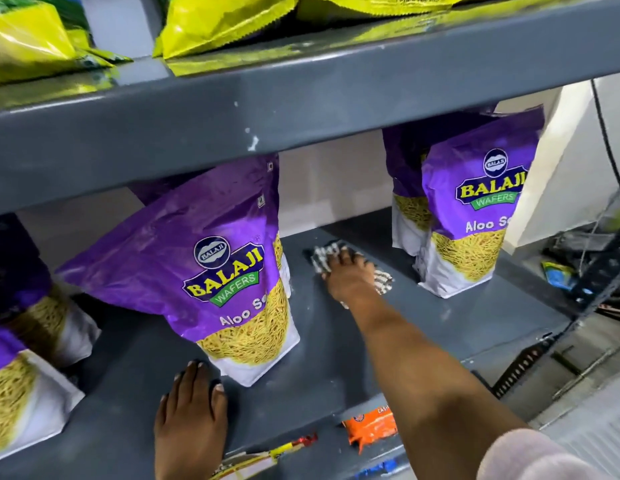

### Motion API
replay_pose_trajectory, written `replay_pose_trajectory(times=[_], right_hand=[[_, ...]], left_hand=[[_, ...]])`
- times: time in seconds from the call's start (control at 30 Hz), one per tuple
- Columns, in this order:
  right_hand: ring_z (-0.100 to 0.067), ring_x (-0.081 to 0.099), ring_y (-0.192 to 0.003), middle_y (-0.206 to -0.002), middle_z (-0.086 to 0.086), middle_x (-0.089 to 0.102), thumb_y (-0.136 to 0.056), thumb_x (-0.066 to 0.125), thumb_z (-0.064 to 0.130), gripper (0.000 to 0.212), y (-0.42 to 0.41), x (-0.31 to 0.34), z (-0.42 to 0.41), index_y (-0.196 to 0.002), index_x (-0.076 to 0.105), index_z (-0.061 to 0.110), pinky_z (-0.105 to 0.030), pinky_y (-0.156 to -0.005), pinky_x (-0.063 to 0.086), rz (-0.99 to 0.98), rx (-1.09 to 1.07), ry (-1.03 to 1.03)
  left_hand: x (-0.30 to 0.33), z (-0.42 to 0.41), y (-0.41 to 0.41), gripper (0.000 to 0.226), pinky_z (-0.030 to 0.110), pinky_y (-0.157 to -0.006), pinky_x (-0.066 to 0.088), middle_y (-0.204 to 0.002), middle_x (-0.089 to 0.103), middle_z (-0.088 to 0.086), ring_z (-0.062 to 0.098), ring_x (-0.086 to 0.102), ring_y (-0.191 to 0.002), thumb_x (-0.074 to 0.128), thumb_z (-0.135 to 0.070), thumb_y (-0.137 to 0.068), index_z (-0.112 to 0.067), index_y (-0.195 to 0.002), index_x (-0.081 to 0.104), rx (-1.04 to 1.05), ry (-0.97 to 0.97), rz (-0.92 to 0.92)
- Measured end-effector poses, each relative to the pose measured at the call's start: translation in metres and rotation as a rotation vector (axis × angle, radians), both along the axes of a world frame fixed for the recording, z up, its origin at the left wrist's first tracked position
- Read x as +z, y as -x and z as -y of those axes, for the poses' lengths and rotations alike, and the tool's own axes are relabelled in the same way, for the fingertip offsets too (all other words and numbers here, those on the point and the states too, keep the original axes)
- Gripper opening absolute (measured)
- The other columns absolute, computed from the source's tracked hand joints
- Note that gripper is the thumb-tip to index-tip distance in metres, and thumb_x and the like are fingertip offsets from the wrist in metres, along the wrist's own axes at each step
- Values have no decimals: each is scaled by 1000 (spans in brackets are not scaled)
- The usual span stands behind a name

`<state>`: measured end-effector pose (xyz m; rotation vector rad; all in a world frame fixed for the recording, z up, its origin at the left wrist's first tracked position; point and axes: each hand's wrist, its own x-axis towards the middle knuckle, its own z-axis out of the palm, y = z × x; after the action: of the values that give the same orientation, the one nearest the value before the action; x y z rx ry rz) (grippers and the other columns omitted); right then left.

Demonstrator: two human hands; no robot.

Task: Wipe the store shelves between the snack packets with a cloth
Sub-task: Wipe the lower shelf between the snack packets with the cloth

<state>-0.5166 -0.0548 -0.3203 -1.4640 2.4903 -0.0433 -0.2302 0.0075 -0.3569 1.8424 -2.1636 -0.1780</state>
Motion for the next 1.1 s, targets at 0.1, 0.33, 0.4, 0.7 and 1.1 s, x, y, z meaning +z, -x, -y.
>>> replay_pose_trajectory(times=[0.1,0.33,0.4,0.7,1.1], right_hand=[[-38,23,-136,-155,-15,12,-96,27,30,54,11,3,-17,-144,11,12,-47,-108,26,-124,-90,-53],[-38,57,-103,-117,-28,58,-81,31,9,45,-1,-4,-123,-120,49,-3,-38,-79,50,-225,-182,44],[-39,64,-77,-83,-27,68,-68,30,8,41,2,2,-160,-89,63,-6,-37,-59,56,-158,-261,73],[-26,72,-82,-88,-9,77,-58,29,22,55,-54,-11,-147,-92,72,25,-39,-66,60,-96,18,142],[-22,12,-144,-157,-2,14,-96,34,31,46,115,-20,-241,-141,25,25,-54,-115,5,29,-355,243]], left_hand=[[-1,0,-1,64,58,-88,43,-123,59,21,42,56,-111,26,-42,-77,-4,-116,59,-6,1,5],[0,-2,-1,61,59,-84,45,-117,60,26,46,56,-106,26,-37,-79,2,-114,57,-22,-5,41],[-1,-3,0,62,59,-86,44,-117,60,27,47,55,-107,25,-37,-79,3,-114,57,-22,-7,49],[-10,2,-8,65,58,-89,41,-124,57,25,45,50,-113,19,-39,-82,1,-118,56,-45,-39,124],[-1,0,-5,67,57,-98,34,-130,51,25,44,45,-120,20,-40,-80,1,-122,51,-73,-4,18]])
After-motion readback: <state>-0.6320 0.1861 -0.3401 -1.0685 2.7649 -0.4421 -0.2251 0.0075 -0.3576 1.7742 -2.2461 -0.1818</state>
